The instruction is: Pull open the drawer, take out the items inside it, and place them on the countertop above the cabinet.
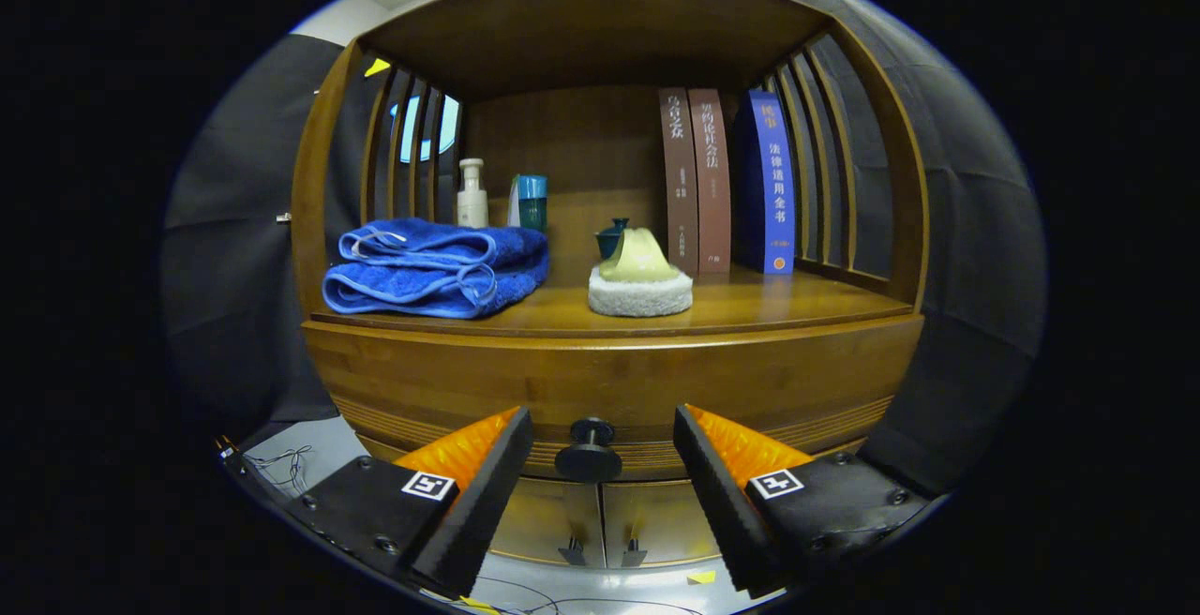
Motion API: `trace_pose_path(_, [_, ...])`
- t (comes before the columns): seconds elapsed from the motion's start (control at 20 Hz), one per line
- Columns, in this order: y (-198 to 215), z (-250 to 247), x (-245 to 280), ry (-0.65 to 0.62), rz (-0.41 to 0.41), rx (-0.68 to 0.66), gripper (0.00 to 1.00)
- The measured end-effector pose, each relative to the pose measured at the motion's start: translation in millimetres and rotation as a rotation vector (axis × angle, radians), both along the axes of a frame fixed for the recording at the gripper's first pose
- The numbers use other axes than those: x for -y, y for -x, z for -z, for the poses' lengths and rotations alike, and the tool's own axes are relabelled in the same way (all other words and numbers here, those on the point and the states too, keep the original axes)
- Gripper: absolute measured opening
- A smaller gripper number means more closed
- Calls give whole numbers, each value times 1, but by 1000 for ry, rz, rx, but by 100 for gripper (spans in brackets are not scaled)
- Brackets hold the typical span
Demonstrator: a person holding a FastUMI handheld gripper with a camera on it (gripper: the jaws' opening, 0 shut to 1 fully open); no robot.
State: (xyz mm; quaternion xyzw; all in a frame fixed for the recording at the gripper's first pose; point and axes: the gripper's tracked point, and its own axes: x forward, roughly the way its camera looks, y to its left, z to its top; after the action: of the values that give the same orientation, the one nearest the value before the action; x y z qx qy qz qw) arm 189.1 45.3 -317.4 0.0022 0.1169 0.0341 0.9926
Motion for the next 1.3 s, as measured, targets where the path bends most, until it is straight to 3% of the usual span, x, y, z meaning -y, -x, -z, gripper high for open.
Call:
trace_pose_path(0.65, [66, -134, 12, 42, -20, 103, 99])
trace_pose_path(1.0, [75, -196, 38, -46, -5, 137, 99])
trace_pose_path(1.3, [73, -216, 52, -5, 11, 142, 99])
